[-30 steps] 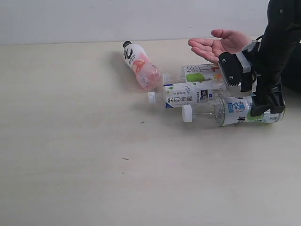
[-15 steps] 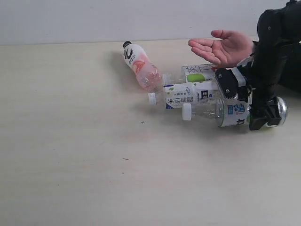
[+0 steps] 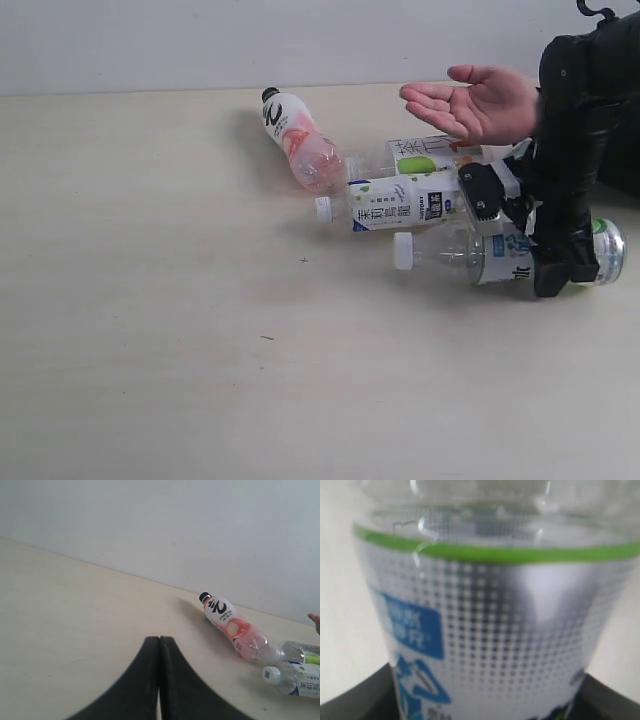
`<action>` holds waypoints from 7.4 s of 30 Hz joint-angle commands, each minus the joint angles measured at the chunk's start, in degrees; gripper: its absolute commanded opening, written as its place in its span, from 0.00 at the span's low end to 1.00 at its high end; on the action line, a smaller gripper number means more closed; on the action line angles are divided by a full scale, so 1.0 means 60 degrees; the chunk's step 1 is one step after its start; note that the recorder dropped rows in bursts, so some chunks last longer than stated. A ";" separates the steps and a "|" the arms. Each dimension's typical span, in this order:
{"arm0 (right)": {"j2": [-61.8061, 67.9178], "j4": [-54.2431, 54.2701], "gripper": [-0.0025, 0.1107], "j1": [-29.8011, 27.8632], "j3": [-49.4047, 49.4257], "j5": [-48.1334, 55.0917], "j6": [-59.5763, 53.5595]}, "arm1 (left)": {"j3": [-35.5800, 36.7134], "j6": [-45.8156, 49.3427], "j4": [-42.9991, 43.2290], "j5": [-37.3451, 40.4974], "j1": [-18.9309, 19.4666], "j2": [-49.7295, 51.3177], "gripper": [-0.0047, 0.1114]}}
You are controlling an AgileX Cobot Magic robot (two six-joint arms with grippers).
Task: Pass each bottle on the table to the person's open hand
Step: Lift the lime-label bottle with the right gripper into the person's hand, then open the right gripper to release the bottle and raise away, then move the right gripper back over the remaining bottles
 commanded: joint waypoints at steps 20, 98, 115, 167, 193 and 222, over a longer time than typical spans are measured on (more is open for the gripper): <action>-0.2588 0.4417 0.02 0.0015 -0.0369 0.0299 0.4323 | -0.0004 0.0029 0.0063 0.0030 -0.0008 -0.0047 0.04; 0.1078 0.0866 0.58 0.0015 -0.5799 0.1063 1.2317 | -0.0004 0.0029 0.0063 0.0030 -0.0008 -0.0047 0.04; 0.0596 0.0866 0.70 0.0015 -0.5799 0.0868 1.1979 | -0.0004 0.0029 0.0063 0.0030 -0.0008 -0.0047 0.04; -0.6341 0.3247 0.02 0.0015 -0.0571 -0.0020 0.9985 | -0.0004 0.0029 0.0063 0.0030 -0.0026 -0.0047 0.04; -0.8232 0.6900 0.02 0.0015 0.3525 -0.4532 0.7630 | -0.0004 0.0029 0.0063 0.0030 -0.0026 -0.0047 0.04; -0.5877 0.3355 0.02 0.0015 0.0048 -0.2458 0.6093 | -0.0004 0.0029 0.0063 0.0030 -0.0026 -0.0047 0.04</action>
